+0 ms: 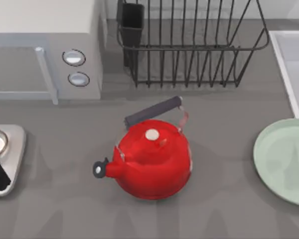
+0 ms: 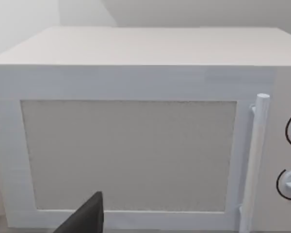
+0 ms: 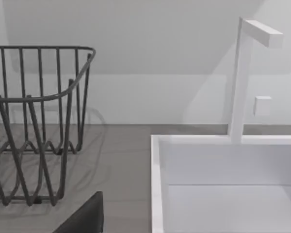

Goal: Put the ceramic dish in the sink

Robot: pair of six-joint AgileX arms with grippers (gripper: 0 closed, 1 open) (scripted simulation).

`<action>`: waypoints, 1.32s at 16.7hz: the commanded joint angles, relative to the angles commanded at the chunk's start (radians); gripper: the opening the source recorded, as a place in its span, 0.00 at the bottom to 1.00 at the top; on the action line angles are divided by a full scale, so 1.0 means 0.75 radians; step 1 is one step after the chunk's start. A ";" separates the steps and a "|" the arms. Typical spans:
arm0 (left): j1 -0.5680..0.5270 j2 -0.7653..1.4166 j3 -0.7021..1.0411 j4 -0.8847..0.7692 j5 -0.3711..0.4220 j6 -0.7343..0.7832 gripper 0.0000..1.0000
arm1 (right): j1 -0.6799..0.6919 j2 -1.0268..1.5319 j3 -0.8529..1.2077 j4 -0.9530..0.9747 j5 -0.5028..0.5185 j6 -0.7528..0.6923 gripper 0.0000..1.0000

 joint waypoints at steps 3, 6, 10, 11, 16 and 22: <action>0.000 0.000 0.000 0.000 0.000 0.000 1.00 | 0.000 0.000 0.000 0.000 0.000 0.000 1.00; 0.000 0.000 0.000 0.000 0.000 0.000 1.00 | 0.000 0.000 0.000 0.000 0.000 0.000 1.00; 0.000 0.000 0.000 0.000 0.000 0.000 1.00 | 0.036 0.142 0.130 -0.107 0.000 0.038 1.00; 0.000 0.000 0.000 0.000 0.000 0.000 1.00 | 0.053 0.213 0.191 -0.155 0.000 0.055 1.00; 0.000 0.000 0.000 0.000 0.000 0.000 1.00 | 0.166 0.745 0.597 -0.485 0.000 0.172 1.00; 0.000 0.000 0.000 0.000 0.000 0.000 1.00 | 0.325 1.561 1.174 -0.952 0.000 0.337 1.00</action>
